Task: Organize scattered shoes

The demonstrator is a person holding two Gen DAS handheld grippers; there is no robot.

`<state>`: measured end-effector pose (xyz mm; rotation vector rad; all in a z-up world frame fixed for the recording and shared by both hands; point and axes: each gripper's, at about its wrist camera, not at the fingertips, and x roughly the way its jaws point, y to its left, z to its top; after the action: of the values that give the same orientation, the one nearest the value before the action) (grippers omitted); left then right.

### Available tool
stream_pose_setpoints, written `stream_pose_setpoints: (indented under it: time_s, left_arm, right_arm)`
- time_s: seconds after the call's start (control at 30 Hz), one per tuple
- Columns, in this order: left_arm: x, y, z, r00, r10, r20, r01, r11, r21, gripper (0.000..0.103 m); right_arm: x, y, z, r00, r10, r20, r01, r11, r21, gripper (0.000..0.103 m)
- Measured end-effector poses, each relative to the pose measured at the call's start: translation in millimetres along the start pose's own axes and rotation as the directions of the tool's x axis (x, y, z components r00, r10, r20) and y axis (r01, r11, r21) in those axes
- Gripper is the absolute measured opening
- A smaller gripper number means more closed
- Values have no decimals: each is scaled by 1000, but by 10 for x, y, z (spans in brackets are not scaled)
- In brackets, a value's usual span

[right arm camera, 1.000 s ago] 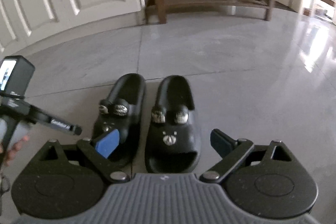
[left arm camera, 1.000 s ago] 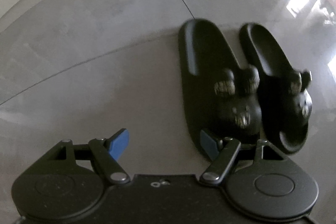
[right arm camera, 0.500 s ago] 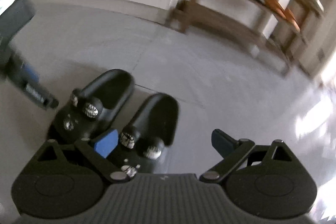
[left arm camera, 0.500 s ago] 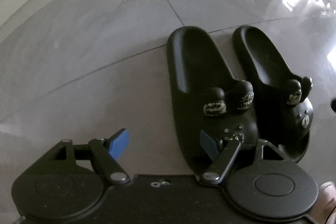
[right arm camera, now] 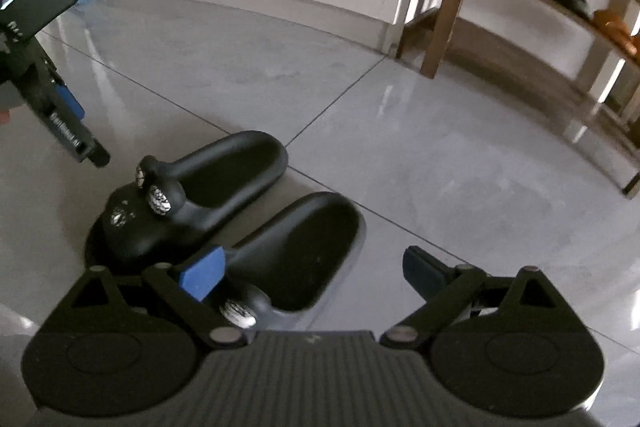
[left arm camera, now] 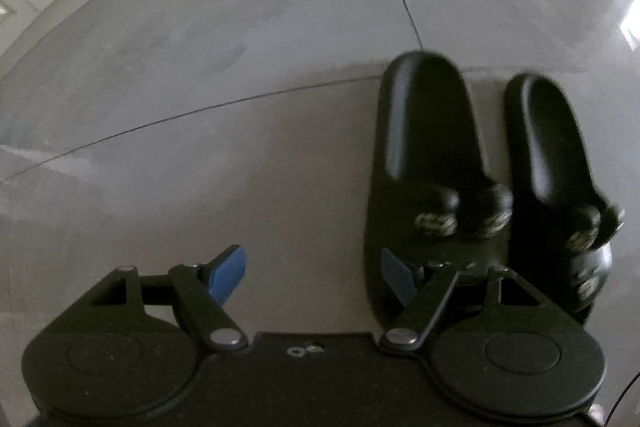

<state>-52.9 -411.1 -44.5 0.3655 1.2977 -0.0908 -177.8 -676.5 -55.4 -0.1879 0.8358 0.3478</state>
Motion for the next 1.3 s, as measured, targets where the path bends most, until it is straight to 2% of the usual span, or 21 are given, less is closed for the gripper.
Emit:
stream_pose_setpoints:
  time_s: [0.1,0.27,0.37,0.43,0.57,0.73,0.87,1.03,1.1,1.17,1.27,1.3]
  left_arm:
    - [-60,-93,90,999,46,4,-46,999,21,75]
    - [-70,-261,166,1000,-1,-18,2,996,90,75]
    - [-26,-382,149,1000,-23,-17,25,993,117,75]
    - [11,-459,137,1000,-27,-11,28,991,130,75]
    - [-6,-561,144,998,-55,-9,56,984,170,75]
    - [-75,-598,162,994,-100,-46,108,968,227,75]
    - [-100,-618,142,993,-96,-62,110,956,273,75]
    - [66,-730,147,986,-126,-113,152,953,263,75]
    - [117,-778,176,986,-94,-136,125,961,246,75]
    - [126,-813,230,983,-81,-164,116,969,218,75]
    - [92,-864,315,977,-78,-197,117,973,199,75]
    - [65,-907,354,979,-60,-194,106,966,238,75]
  right_arm:
    - [-36,-251,102,1000,18,9,-18,999,50,97]
    - [-18,-508,199,999,43,-9,-42,990,131,97]
    - [-62,-572,226,997,60,55,-66,992,109,97]
    - [-131,-588,160,988,84,128,-93,993,69,97]
    - [-239,-617,-4,984,33,175,-53,993,110,97]
    - [-374,-679,-116,990,19,139,-52,969,241,97]
    - [-488,-753,199,1000,-22,11,20,987,159,97]
    - [-423,-887,424,1000,-8,-21,7,1000,-17,97]
    - [-302,-951,437,1000,23,-19,-24,997,-72,97]
    - [-56,-1073,447,990,132,-46,-137,984,-113,97]
    - [223,-1157,484,961,253,-111,-269,950,-161,97]
    - [332,-1173,487,941,322,-107,-338,912,-231,97]
